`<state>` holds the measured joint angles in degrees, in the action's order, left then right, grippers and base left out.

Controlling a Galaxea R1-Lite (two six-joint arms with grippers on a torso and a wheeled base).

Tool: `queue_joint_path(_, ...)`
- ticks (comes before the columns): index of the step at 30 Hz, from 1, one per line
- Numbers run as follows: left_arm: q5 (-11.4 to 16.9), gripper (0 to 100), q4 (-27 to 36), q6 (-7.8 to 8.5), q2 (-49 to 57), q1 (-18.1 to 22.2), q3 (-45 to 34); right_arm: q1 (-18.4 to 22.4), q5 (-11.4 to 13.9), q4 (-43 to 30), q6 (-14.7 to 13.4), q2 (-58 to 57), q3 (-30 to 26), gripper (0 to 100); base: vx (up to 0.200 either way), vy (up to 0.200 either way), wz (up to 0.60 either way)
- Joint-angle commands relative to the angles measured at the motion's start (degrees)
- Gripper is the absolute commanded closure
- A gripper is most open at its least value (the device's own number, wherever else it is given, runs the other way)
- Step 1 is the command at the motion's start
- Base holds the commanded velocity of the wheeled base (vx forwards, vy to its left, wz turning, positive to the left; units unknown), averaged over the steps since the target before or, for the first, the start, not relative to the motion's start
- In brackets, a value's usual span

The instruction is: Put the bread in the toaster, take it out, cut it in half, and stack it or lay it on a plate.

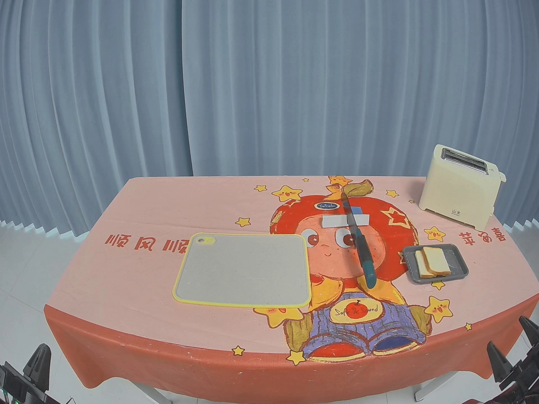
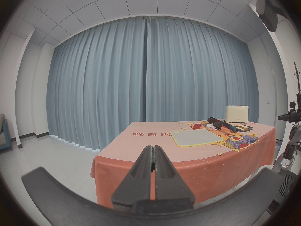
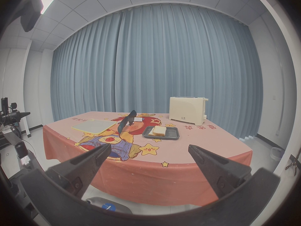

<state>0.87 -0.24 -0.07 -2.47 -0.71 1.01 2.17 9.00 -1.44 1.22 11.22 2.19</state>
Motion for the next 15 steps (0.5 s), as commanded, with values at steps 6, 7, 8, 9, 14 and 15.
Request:
queue_joint_path(6, 0.0, 100, 0.0, -0.01, -0.1, 0.0, -1.0, -0.1, 0.0, 0.0, 0.1, -0.3, -0.1, 0, 0.000, 0.000, 0.00)
queue_joint_path(7, 0.0, 100, 0.0, -0.01, -0.1, 0.0, -1.0, -0.1, 0.0, 0.0, 0.1, -0.2, -0.1, 0, 0.000, 0.000, 0.00)
queue_joint_path(8, 0.0, 100, 0.0, -0.01, -0.1, 0.0, -1.0, -0.1, 0.0, 0.0, 0.1, -0.3, -0.1, 0, 0.000, 0.000, 0.00)
queue_joint_path(9, 0.0, 100, 0.0, -0.01, -0.1, 0.0, -1.0, -0.1, 0.0, 0.0, 0.1, -0.3, -0.1, 0, 0.000, 0.000, 0.00)
queue_joint_path(14, 0.0, 100, 0.0, -0.01, -0.1, 0.0, -1.0, -0.9, 0.0, 0.0, 0.1, -0.3, -0.1, 0, 0.000, 0.000, 0.00)
queue_joint_path(15, 0.0, 100, 0.0, -0.01, -0.1, 0.0, -1.0, -1.1, 0.0, 0.0, 0.2, -0.3, -0.1, 0, 0.000, 0.000, 0.00)
